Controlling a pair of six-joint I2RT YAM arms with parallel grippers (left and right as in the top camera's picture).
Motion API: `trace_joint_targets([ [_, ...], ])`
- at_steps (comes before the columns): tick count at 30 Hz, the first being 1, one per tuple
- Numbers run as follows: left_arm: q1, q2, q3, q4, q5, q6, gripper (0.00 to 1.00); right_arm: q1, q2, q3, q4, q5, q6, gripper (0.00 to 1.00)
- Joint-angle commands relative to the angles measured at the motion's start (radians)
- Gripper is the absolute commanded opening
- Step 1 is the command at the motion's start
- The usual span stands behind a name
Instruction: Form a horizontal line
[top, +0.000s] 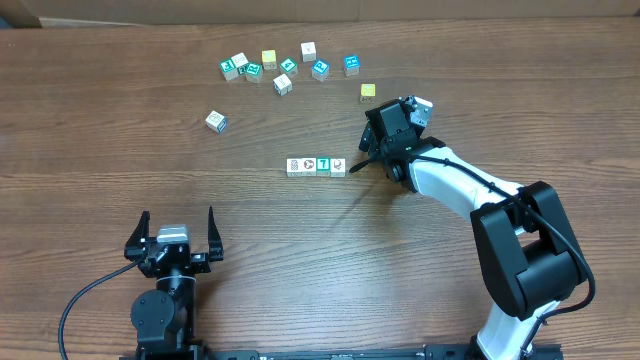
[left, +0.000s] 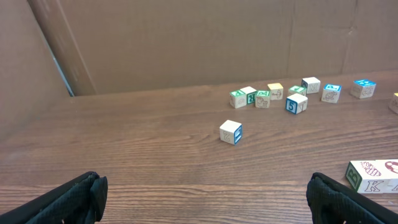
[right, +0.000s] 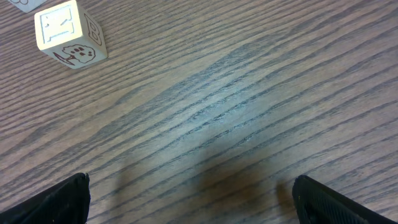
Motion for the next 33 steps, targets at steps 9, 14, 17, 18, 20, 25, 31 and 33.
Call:
trace_joint_targets([
  [9,-0.008,-0.008,-0.004,0.003,0.005,0.016,1.0,-0.003,0.005,0.002,0.003,0.018,0.0,1.0],
  [14,-0.008,-0.008,-0.004,0.003,0.005,0.016,1.0,-0.003,0.005,0.002,0.003,0.018,0.0,1.0],
  [17,-0.008,-0.008,-0.004,0.003,0.005,0.016,1.0,-0.003,0.005,0.002,0.003,0.018,0.0,1.0],
  [18,-0.008,-0.008,-0.004,0.003,0.006,0.016,1.0,-0.003,0.005,0.002,0.003,0.018,0.0,1.0],
  [20,-0.008,-0.008,-0.004,0.003,0.006,0.016,1.0,-0.003,0.005,0.002,0.004,0.018,0.0,1.0],
  [25,-0.008,-0.008,-0.004,0.003,0.006,0.016,1.0,-0.004,0.004,0.002,0.004,0.018,0.0,1.0],
  [31,-0.008,-0.008,-0.004,0.003,0.005,0.016,1.0,-0.003,-0.068,0.002,-0.005,0.018,0.0,1.0],
  [33,-0.008,-0.008,-0.004,0.003,0.006,0.016,1.0,-0.004,-0.103,0.002,-0.005,0.018,0.0,1.0],
])
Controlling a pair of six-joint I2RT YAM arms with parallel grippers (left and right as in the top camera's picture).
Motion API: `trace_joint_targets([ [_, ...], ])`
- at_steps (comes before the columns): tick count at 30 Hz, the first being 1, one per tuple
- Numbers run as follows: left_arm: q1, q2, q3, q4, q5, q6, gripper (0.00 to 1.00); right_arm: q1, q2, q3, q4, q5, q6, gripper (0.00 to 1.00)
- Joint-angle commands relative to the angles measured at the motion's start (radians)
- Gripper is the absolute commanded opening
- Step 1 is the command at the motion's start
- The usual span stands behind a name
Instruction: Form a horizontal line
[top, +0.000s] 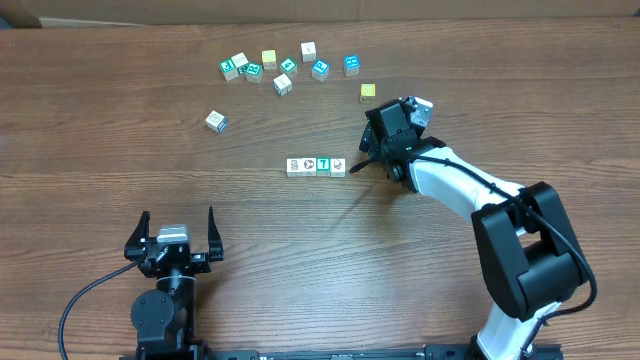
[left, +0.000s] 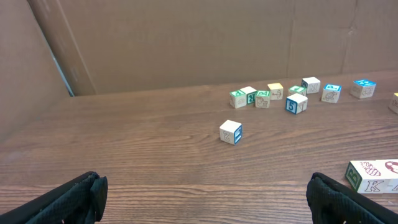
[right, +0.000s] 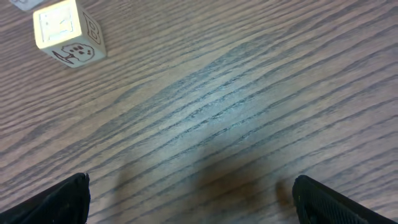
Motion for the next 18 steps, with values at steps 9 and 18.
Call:
trace_joint_targets([
  [9,-0.008,-0.008,-0.004,0.003,0.006,0.016,1.0,-0.004,-0.304,0.002,0.007,0.018,0.0,1.0],
  [18,-0.008,-0.008,-0.004,0.003,0.005,0.016,1.0,-0.023,-0.549,0.002,0.006,0.018,0.0,1.0],
])
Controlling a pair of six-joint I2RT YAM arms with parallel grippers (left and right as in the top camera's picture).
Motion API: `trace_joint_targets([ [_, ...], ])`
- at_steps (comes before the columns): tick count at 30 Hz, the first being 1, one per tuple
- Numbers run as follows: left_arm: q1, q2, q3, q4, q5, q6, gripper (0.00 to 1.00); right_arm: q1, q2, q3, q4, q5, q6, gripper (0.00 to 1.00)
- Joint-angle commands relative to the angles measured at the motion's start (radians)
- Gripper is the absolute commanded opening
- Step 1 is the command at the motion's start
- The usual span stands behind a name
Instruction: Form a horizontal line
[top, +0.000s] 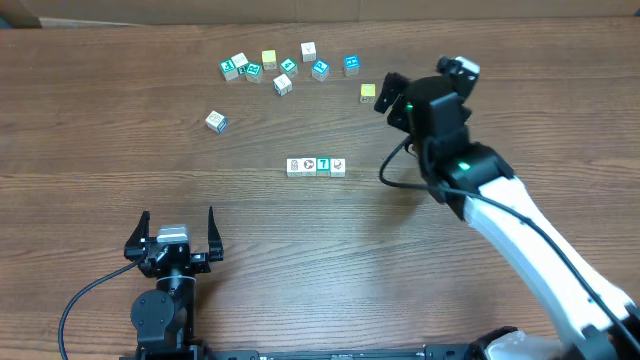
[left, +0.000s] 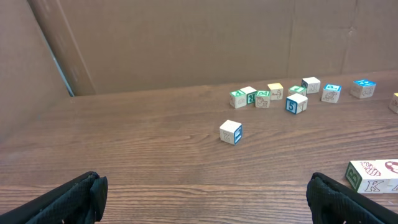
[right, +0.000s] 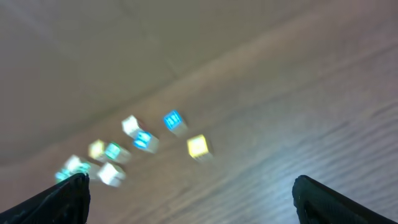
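Note:
A row of several picture blocks (top: 316, 166) lies side by side mid-table; its end shows at the right edge of the left wrist view (left: 373, 175). My right gripper (top: 392, 98) is open and empty, raised to the upper right of the row, near a yellow block (top: 368, 91). Its wrist view is blurred and shows that yellow block (right: 198, 147) ahead between the open right gripper (right: 193, 199). My left gripper (top: 176, 222) rests open and empty at the near left (left: 202, 199).
Several loose blocks (top: 285, 66) are scattered at the far edge, seen also as a cluster (left: 292, 96). A lone block (top: 215, 121) sits left of the row, in the left wrist view at mid-distance (left: 231, 132). A cardboard wall (left: 186, 43) backs the table.
My right gripper was low beside the row's right end; now it is raised and further back, facing the yellow block and the loose cluster. The row and left arm are unchanged.
At both earlier moments my right gripper stood open, low over the table just right of the finished-looking row, its last block at the corner of the wrist view. Now the arm is lifted away from the row. The left gripper stayed open and still throughout.

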Motion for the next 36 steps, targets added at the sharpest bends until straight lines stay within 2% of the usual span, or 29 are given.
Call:
trace_joint_targets([
  [1,-0.008,-0.008,-0.004,0.003,0.005,0.016,1.0,-0.027,-0.109,0.002,0.005,0.017,0.0,1.0],
  [14,-0.008,-0.008,-0.004,0.003,0.006,0.016,1.0,-0.154,-0.365,0.002,0.002,0.017,0.0,1.0],
  [20,-0.008,-0.008,-0.004,0.003,0.005,0.016,1.0,-0.154,-0.356,0.002,-0.016,0.017,0.0,1.0],
  [28,-0.008,-0.008,-0.004,0.003,0.005,0.016,1.0,-0.154,-0.313,0.001,-0.163,0.017,0.0,1.0],
  [36,-0.008,-0.008,-0.004,0.003,0.006,0.016,1.0,-0.143,-0.365,-0.125,-0.193,0.016,0.0,1.0],
])
